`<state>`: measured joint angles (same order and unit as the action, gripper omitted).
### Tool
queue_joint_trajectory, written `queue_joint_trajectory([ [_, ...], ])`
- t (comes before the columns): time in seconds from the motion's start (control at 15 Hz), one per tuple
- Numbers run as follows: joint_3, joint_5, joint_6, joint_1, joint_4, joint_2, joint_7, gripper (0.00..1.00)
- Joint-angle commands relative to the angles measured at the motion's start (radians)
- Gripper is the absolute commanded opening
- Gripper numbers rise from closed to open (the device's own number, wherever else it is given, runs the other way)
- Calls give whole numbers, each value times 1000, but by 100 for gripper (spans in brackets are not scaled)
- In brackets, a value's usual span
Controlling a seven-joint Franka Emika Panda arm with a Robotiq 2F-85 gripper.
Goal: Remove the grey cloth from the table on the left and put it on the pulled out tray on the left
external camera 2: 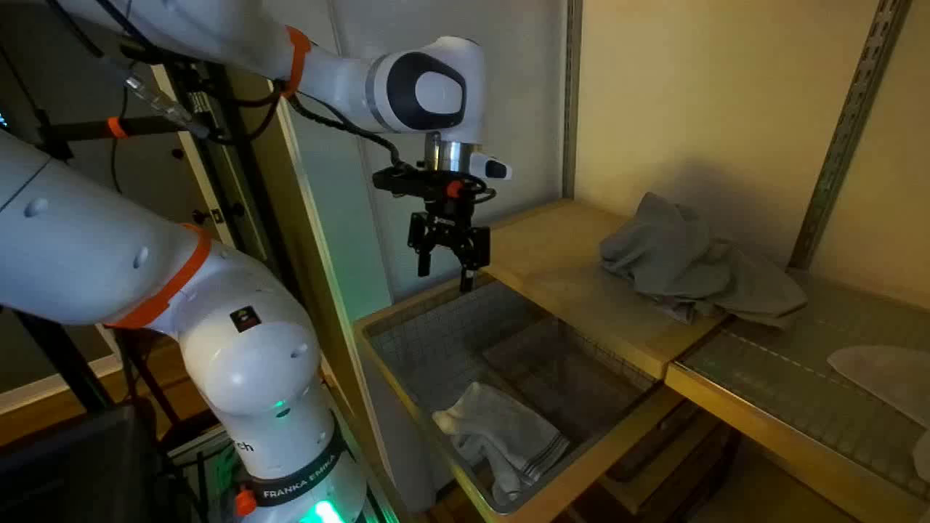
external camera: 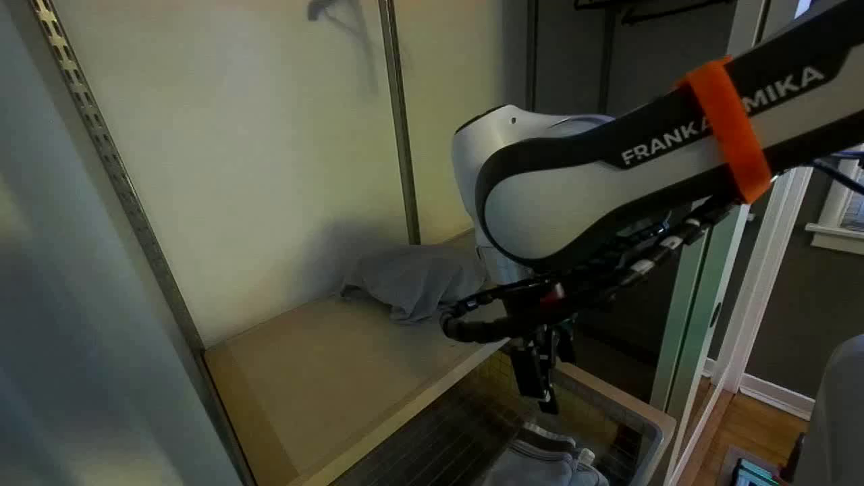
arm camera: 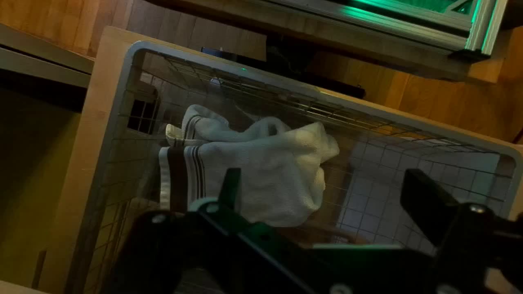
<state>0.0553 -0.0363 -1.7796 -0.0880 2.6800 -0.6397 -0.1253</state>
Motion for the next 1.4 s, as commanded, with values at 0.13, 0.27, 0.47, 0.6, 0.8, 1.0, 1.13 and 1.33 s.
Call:
queue_joint_trajectory([
  [0.13,-6,-3,3,-6,-2,1,3,100],
  [0.27,-6,-3,3,-6,-2,1,3,100],
  [0.47,-6,-3,3,-6,-2,1,3,100],
  [0.6,-6,-3,3,-6,-2,1,3,100],
  [0.8,-6,-3,3,-6,-2,1,3,100],
  [1.0,-6,-3,3,-6,-2,1,3,100],
  [1.13,-8,-10,-33,14,-9,33,33,100],
  [1.33,-23,-54,-213,73,-20,108,102,100],
])
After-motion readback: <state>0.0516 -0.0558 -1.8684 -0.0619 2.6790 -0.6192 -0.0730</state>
